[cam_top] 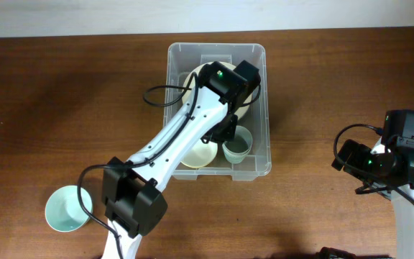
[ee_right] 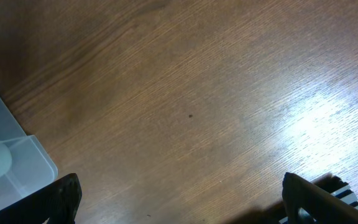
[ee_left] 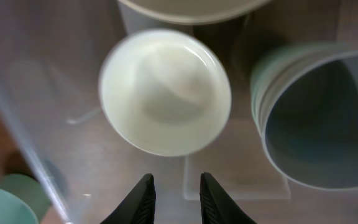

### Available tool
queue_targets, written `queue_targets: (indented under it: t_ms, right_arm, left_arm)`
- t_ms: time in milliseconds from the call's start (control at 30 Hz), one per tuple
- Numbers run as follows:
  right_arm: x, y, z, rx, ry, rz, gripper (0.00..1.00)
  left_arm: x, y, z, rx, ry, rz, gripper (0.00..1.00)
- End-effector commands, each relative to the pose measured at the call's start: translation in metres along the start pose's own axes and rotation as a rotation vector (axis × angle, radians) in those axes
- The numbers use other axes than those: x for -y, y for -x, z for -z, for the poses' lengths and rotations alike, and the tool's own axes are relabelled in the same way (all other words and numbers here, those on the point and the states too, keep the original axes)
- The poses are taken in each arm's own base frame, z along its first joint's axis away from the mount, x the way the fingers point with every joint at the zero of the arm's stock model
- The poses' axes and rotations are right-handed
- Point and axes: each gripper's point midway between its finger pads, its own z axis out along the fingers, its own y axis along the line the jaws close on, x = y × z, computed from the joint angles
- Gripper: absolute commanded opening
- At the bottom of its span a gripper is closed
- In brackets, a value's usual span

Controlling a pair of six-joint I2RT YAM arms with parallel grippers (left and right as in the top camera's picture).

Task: Pack container
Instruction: 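Carry the white bowl into the bin and stack it on the yellow bowl, then move the left gripper to the light blue bowl and grasp its rim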

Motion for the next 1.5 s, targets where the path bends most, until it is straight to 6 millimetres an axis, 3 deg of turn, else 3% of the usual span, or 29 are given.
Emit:
queue_targets:
  t_ms: [0,100,167,300,433,467,533,600,667,867,1000,1067,1267,1467]
  right_arm:
    - [0.000,0.005,0.004,0.019,0.006,0.003,0.99]
    - [0.000,0.005,0.004,0.019,0.006,0.003,0.99]
    - [0.000,0.005,0.004,0.019,0.006,0.003,0.99]
    - [0.000,0.005,0.004,0.019,0.006,0.003,0.99]
    - [0.000,0.005,0.004,0.019,0.006,0.003,0.99]
    - [0.000,0.005,0.004,0.019,0.006,0.003,0.99]
    - [-0.001,0.005,0.004,0.020,0.007,0.003,0.99]
    - [-0.001,0.006,0.004,0.023,0.008,0.003,0.99]
    - [-0.001,0.006,0.004,0.023,0.008,0.003,0.99]
    - [-0.001,0.005,0.004,0.020,0.007,0.003,0.99]
    - [-0.001,0.005,0.004,0.020,0.007,0.003,0.99]
    - [-0.001,0.006,0.004,0.023,0.008,0.003,0.99]
    - [-0.001,0.006,0.004,0.023,0.008,0.003,0.99]
    - [-0.001,0.006,0.004,0.024,0.008,0.003,0.99]
  left_arm:
    - [-0.042,0.024,0.057,0.217,0.071,0.066,0.26]
    - [-0.088,0.025,0.103,0.352,0.091,0.132,0.29]
    - [-0.126,0.009,0.126,0.388,0.096,0.211,0.30]
    - [-0.175,-0.024,0.151,0.422,0.055,0.333,0.30]
    - [-0.220,-0.077,0.148,0.402,0.068,0.504,0.33]
    - [-0.231,-0.090,0.142,0.385,0.090,0.557,0.40]
    - [-0.256,-0.121,0.120,0.332,0.137,0.704,0.71]
    - [-0.267,-0.134,0.100,0.294,0.150,0.770,0.77]
    - [-0.277,-0.141,0.068,0.242,0.141,0.845,0.82]
    - [-0.297,-0.131,-0.012,0.127,0.086,0.977,0.84]
    - [-0.308,-0.127,-0.052,0.025,0.085,1.019,0.84]
    - [-0.304,-0.126,-0.078,-0.070,0.047,1.027,0.84]
    - [-0.288,-0.136,-0.123,-0.190,0.022,1.041,0.83]
    - [-0.270,-0.169,-0.167,-0.262,0.010,1.092,0.83]
